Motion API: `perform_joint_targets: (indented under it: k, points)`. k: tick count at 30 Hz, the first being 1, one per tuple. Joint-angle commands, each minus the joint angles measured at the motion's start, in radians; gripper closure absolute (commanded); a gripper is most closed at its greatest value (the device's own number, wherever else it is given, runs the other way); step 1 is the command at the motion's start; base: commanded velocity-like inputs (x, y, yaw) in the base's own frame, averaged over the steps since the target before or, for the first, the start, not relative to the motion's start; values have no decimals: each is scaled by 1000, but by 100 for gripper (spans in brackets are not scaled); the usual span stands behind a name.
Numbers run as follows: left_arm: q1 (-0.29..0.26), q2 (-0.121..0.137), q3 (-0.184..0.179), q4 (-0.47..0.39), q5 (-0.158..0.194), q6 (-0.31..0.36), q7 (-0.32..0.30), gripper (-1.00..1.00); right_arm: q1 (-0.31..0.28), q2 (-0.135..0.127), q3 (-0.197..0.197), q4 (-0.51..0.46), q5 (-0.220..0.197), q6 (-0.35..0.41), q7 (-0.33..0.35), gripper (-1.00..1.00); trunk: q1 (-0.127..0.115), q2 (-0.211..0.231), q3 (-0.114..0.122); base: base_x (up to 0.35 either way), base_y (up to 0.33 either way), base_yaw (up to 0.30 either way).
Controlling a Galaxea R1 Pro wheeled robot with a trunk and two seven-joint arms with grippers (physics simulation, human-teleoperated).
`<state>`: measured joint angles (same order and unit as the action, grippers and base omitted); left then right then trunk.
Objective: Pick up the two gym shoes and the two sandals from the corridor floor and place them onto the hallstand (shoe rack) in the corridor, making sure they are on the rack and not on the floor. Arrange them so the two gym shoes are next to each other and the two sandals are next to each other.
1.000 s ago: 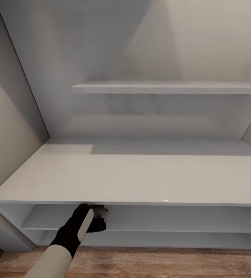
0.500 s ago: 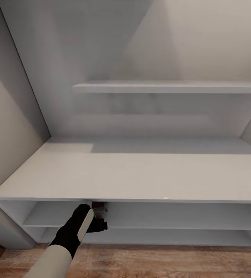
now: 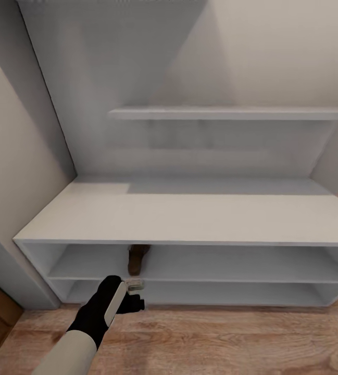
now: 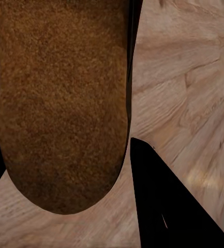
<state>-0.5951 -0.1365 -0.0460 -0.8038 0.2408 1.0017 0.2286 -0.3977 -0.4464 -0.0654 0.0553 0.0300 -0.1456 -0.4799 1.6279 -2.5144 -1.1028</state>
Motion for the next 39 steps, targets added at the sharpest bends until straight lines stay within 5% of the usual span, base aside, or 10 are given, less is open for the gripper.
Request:
perform_joint_targets:
  k: [1,17,24,28,39]
  points:
    - [0,0,0,0,0,0,0,-100,0,0,-1,0,-2,-2,-2,100,0,0,0,-340,0,0]
    - [0,1,0,0,-1,-7,2,-100,0,3,1,0,-1,-3,1,100,0,0,0,-172,0,0]
    - [0,1,0,10,-3,-91,3,-100,-1,17,1,0,0,-69,11,100,0,0,0,-92,0,0]
    - [12,-18,3,-14,15,-68,25,-100,23,11,-7,20,10,-84,-4,100,0,0,0,0,0,0]
    - [12,-18,3,-59,15,-57,25,-100,37,11,-7,20,10,-92,-4,100,0,0,0,0,0,0]
